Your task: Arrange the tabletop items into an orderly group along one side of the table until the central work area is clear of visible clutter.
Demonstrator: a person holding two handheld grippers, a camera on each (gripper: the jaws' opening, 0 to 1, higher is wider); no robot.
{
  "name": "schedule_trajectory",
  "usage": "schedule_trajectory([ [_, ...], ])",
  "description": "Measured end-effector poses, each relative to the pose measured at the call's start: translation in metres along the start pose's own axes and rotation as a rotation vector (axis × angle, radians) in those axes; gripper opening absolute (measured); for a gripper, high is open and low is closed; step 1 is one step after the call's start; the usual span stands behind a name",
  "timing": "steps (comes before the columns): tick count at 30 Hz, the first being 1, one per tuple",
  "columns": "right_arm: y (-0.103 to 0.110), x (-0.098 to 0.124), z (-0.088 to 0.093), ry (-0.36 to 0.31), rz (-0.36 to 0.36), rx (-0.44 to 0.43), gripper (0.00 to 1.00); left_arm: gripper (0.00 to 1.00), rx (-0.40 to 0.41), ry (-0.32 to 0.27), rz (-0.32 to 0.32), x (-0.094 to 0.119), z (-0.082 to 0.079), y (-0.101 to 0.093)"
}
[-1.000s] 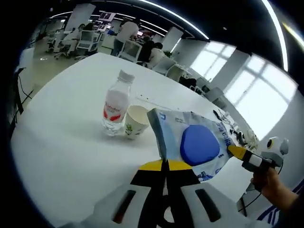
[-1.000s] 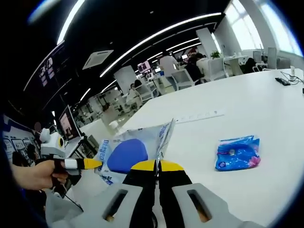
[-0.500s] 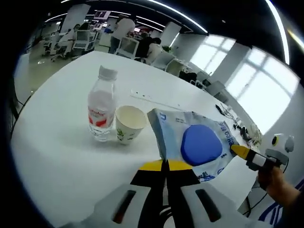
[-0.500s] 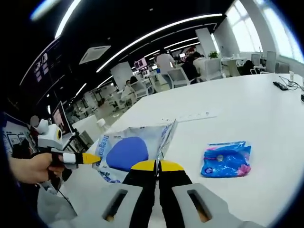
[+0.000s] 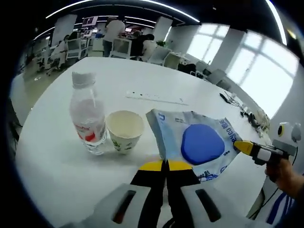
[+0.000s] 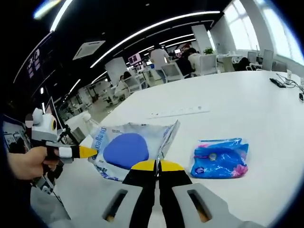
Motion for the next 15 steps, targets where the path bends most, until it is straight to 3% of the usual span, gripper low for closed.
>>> schedule_trajectory([
  [15,-0.014,-0.027,0.005,0.047,0.009,0.087,0.0,0.0,-0.074,0.029,-0.058,-0.031,-0.009,0.004],
])
Point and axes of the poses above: the point that each gripper's makers call its tool centre point, and the gripper's own axes: x roughly backward along the fingers, y roughly to its left, z roughly out of its underside, the point moved 8 cm from there along x, roughly backward along the fingers, and after that the axes turned 4 degrees about x, right-handed, at the moved point
